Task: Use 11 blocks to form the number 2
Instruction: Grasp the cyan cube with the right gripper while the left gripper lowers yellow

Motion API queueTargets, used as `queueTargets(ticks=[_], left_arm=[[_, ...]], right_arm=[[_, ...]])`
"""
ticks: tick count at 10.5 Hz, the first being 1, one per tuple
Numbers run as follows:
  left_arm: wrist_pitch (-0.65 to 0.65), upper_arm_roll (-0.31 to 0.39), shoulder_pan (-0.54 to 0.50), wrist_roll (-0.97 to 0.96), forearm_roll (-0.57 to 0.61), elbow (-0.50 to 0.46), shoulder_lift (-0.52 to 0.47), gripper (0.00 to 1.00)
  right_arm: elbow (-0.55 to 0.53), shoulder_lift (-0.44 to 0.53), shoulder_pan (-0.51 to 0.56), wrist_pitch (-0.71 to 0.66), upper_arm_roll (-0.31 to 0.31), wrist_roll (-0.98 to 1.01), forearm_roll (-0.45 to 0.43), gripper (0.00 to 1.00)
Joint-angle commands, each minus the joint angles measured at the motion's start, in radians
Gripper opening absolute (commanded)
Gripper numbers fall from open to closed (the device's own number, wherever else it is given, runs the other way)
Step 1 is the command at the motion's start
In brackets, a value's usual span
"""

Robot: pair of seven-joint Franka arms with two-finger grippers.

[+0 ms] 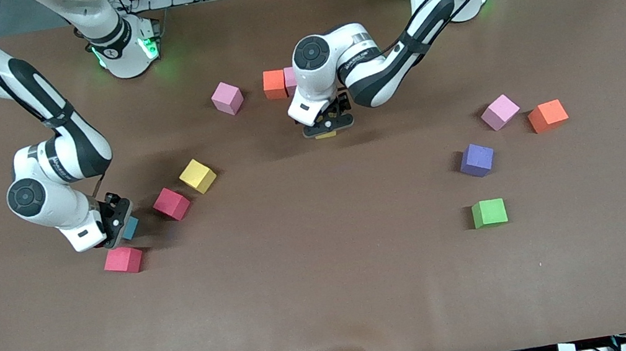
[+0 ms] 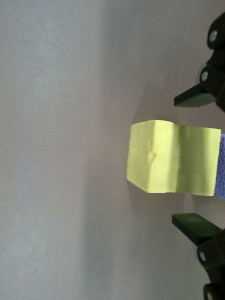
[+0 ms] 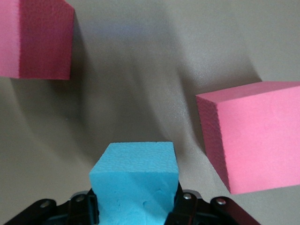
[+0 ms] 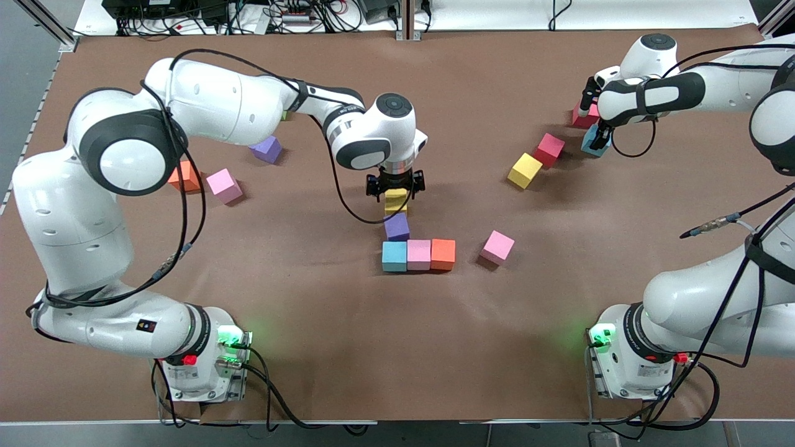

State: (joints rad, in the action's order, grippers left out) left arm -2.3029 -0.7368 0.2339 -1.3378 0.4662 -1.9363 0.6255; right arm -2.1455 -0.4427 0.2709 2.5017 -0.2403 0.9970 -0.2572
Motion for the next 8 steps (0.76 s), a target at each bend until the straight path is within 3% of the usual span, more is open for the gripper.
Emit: queueTargets(ticks=[1, 4, 8], left_arm=[[0.043, 0.002, -0.013, -0.023, 0.002, 0.002, -0.090, 1.00], [0.072, 0.002, -0.086, -0.018, -0.054, 0.028, -0.174, 1.00], [0.077, 0.002, -0.244, 0.037, -0.054, 0.054, -0.194, 1.00]], right_arm=[[-0.011, 0.022, 0.030, -0.013, -0.021, 0.014, -0.017, 0.38], [-0.010, 0.111, 0.025, -0.140, -0.027, 0.005, -0.005, 0.38], [0.025, 0.202, 0.025, -0.352, -0.089, -0.026, 0.107, 0.39]])
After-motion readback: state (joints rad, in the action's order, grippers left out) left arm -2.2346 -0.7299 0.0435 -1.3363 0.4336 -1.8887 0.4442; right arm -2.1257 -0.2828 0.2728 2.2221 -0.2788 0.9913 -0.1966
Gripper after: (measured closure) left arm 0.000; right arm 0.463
